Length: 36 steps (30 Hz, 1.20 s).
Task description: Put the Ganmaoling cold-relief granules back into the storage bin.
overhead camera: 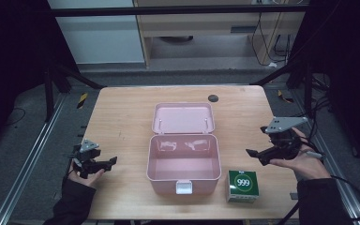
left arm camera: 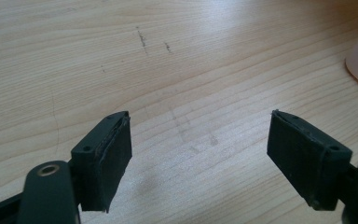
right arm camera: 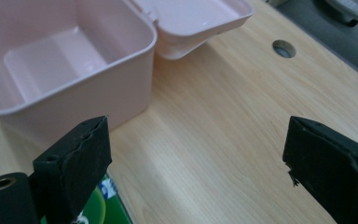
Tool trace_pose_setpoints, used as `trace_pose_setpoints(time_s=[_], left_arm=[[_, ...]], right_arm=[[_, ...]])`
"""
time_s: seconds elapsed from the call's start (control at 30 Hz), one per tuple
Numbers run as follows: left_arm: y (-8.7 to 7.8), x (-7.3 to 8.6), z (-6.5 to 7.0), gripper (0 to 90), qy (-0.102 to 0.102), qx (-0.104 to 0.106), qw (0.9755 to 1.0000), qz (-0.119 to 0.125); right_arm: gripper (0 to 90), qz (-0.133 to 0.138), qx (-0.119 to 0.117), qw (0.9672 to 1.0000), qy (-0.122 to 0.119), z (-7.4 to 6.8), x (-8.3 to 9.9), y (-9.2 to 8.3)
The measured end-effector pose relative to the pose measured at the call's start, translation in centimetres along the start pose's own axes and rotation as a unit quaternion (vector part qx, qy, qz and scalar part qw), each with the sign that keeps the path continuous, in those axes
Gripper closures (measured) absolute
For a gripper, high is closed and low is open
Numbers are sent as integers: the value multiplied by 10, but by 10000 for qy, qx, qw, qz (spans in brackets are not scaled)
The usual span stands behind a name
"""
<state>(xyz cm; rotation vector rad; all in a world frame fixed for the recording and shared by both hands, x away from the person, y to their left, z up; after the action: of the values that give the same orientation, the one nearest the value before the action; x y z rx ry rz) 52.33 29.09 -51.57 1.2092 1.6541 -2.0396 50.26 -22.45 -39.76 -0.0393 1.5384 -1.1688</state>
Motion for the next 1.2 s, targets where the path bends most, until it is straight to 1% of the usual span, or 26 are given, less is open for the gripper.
trace_pose_setpoints(time_s=[0.07, 0.2, 0.4, 0.5, 0.67, 0.7, 0.8, 0.83, 0.87, 0.9, 0.93, 1.0, 1.03, 1.1, 1.13, 1.17, 1.2], left_arm=[[0, 0, 0, 215, 2, 12, 10000, -1], [1, 0, 1, 216, 14, 34, 10000, -19], [2, 1, 2, 216, 69, 48, 9999, -68], [3, 1, 2, 216, 55, 54, 9999, -74], [4, 2, 3, 217, 78, 67, 9999, -94], [4, 2, 3, 217, 78, 67, 9999, -94], [4, 2, 3, 217, 89, 64, 9999, -116], [4, 2, 3, 217, 89, 64, 9999, -116], [4, 3, 3, 217, 95, 66, 9999, -119], [4, 3, 3, 217, 95, 66, 9999, -119], [4, 2, 3, 217, 96, 70, 9999, -116], [5, 3, 3, 217, 100, 71, 9999, -119], [5, 3, 3, 217, 99, 75, 9998, -121], [5, 3, 3, 217, 101, 74, 9998, -124], [5, 3, 3, 217, 102, 75, 9998, -128], [5, 3, 3, 217, 117, 75, 9998, -137], [5, 3, 4, 217, 122, 84, 9998, -140]], right_arm=[[74, -163, -54, 9996, -206, -4, 1, 1], [74, -358, -272, 9980, -439, -13, 2, 2], [69, -654, -534, 9933, -784, -26, 5, 3], [67, -789, -662, 9904, -921, -31, 8, 4], [59, -1037, -832, 9854, -1060, -37, 13, 6], [59, -1037, -832, 9854, -1060, -37, 13, 6], [55, -1204, -917, 9813, -1189, -41, 16, 8], [55, -1204, -917, 9813, -1189, -41, 16, 8], [54, -1267, -953, 9796, -1232, -43, 17, 8], [54, -1267, -953, 9796, -1232, -43, 17, 8], [54, -1323, -989, 9782, -1260, -45, 18, 8], [54, -1370, -1025, 9768, -1287, -47, 18, 9], [54, -1400, -1052, 9756, -1324, -47, 19, 9], [53, -1426, -1063, 9750, -1334, -48, 19, 10], [52, -1476, -1090, 9737, -1348, -50, 20, 10], [50, -1520, -1121, 9714, -1441, -52, 22, 11], [50, -1538, -1134, 9706, -1463, -54, 22, 12]])
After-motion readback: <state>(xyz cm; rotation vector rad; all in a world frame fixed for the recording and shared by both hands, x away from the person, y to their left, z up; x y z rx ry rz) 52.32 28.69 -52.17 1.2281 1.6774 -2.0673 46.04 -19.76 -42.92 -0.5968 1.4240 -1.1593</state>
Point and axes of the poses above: each handheld gripper's, and its own axes: y roughly forward along the jaws, x roughly out of its underside, z roughly to its right, the point moved 8 cm from there along y, roughly forward along the jaws
